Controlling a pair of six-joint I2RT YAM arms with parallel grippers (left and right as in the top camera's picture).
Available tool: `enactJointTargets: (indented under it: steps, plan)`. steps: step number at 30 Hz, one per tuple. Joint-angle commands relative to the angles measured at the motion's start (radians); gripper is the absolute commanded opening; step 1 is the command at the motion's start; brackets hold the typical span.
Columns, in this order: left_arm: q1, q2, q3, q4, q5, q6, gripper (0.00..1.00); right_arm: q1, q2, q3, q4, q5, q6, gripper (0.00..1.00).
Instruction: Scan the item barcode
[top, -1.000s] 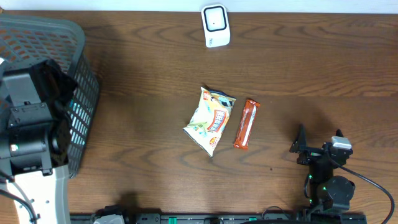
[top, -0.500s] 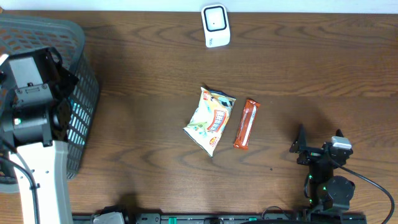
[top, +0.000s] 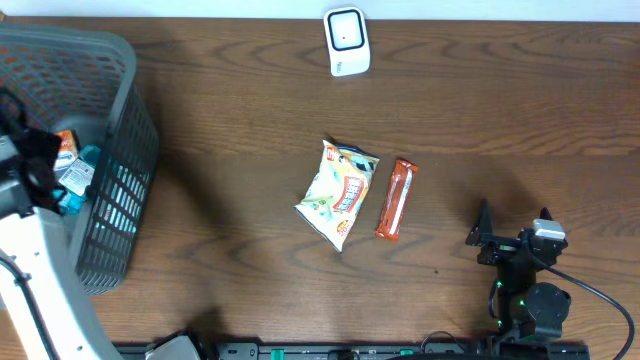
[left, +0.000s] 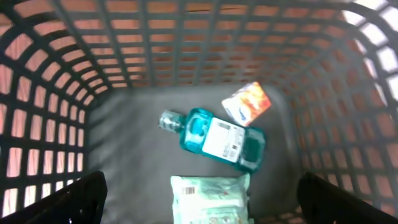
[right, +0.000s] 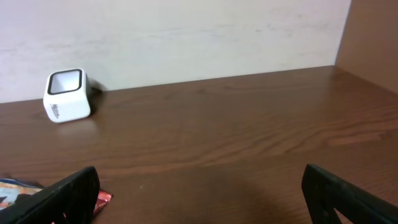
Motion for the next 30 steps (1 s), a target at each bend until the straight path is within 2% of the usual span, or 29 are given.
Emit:
enactJointTargets:
  steps: [1, 8, 30]
  plan:
    - [0.061, 0.027, 0.001, -0.004, 0.077, -0.014, 0.98, -0.009, -0.003, -0.005, 0.000, -0.005, -0.016, 0.99]
    - [0.132, 0.109, 0.000, -0.008, 0.145, -0.013, 0.98, -0.009, -0.003, -0.005, 0.000, -0.005, -0.016, 0.99]
    - [0.134, 0.397, -0.002, -0.029, 0.144, -0.005, 0.98, -0.009, -0.003, -0.005, 0.000, -0.005, -0.016, 0.99]
